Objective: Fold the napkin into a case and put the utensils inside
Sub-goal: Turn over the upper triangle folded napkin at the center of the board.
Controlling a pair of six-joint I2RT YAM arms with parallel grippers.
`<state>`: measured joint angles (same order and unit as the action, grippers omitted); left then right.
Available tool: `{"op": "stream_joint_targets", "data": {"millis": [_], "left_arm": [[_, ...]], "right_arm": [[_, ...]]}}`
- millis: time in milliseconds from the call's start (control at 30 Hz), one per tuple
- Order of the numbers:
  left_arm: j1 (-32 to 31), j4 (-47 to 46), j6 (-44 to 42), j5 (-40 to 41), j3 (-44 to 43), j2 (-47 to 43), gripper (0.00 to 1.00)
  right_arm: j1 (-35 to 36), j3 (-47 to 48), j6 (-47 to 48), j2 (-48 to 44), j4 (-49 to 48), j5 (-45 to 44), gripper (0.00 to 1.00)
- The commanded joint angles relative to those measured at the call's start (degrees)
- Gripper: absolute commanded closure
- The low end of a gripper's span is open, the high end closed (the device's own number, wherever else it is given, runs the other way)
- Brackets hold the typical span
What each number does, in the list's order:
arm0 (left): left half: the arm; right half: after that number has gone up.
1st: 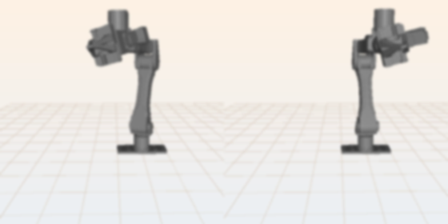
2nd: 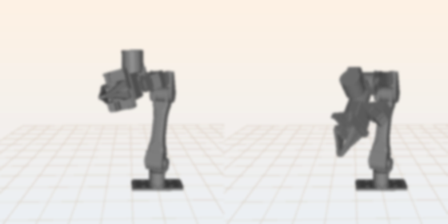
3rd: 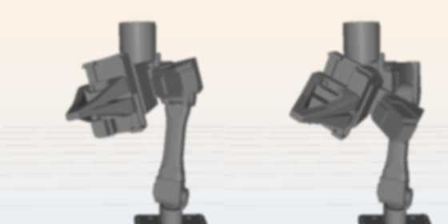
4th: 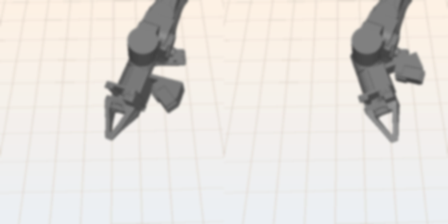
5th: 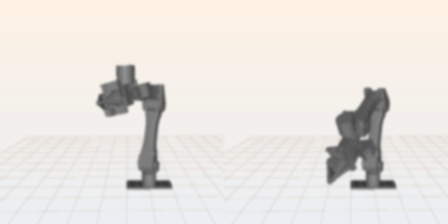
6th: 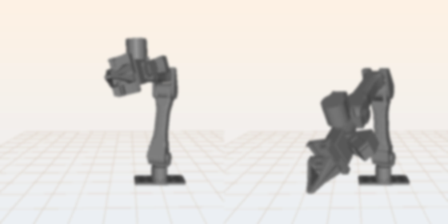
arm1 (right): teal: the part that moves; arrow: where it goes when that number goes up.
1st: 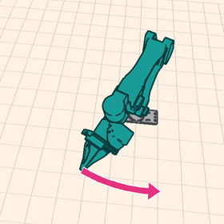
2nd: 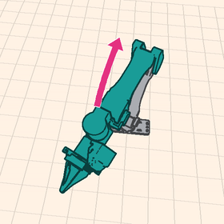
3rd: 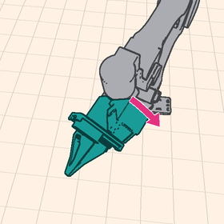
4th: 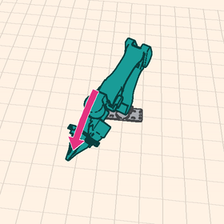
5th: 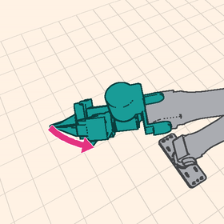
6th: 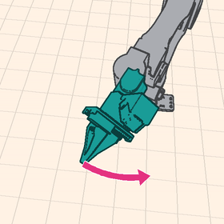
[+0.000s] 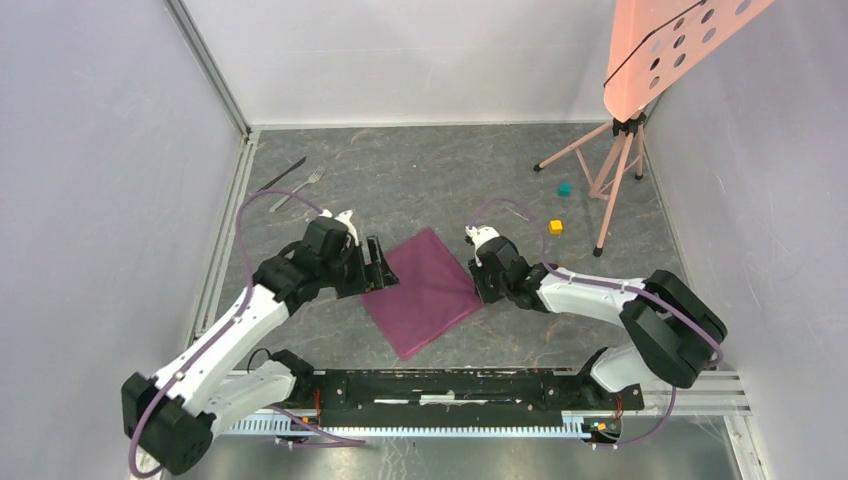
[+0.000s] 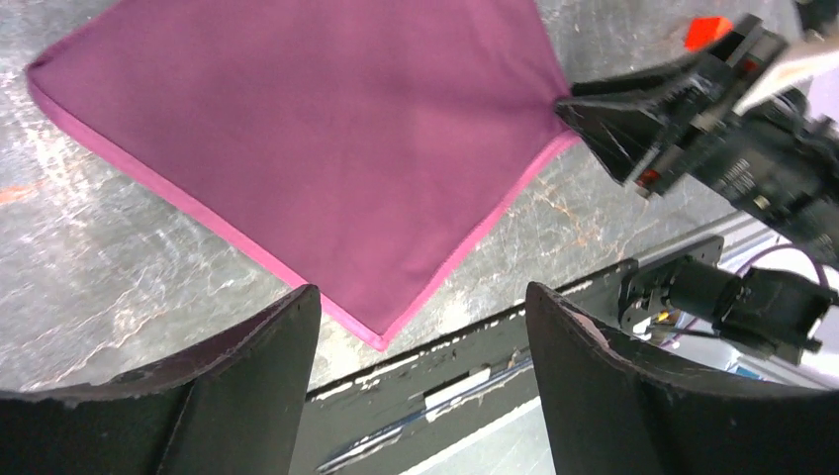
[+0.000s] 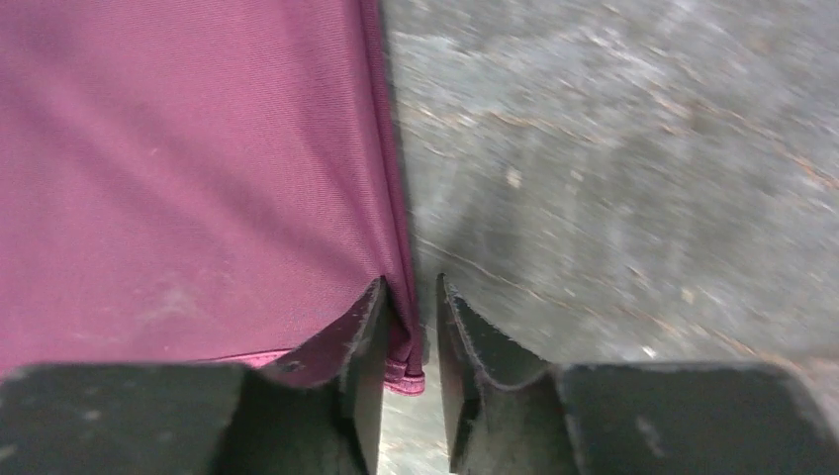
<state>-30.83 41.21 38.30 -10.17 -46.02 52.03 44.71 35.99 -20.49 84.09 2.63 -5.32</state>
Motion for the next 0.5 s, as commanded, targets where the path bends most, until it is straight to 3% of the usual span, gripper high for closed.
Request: {"op": "stream_joint_targets", "data": {"millis": [0, 100, 200, 300, 467], "left_arm": [[0.8, -13.3, 7.7, 0.5, 2.1, 5.8, 0.18], [5.4, -17.4, 8.9, -0.7, 3.0, 11.5, 0.21], [12.1, -25.9, 11.5, -7.2, 6.9, 15.9, 0.25], [16.4, -31.6, 12.5, -12.5, 8.3, 21.3, 0.29], [17.3, -31.5, 9.9, -10.1, 6.3, 27.6, 0.32]], "right_arm": [[-1.6, -0.8, 5.7, -2.9, 14.8, -10.4, 0.65], [-3.6, 6.0, 10.4, -3.0, 14.8, -7.4, 0.41], [-3.8, 14.4, 11.4, 0.2, 11.1, -0.8, 0.30], [-4.0, 20.3, 8.1, 6.2, 5.0, 10.5, 0.30], [-6.1, 25.5, -1.7, 16.8, -12.1, 28.1, 0.41]]}}
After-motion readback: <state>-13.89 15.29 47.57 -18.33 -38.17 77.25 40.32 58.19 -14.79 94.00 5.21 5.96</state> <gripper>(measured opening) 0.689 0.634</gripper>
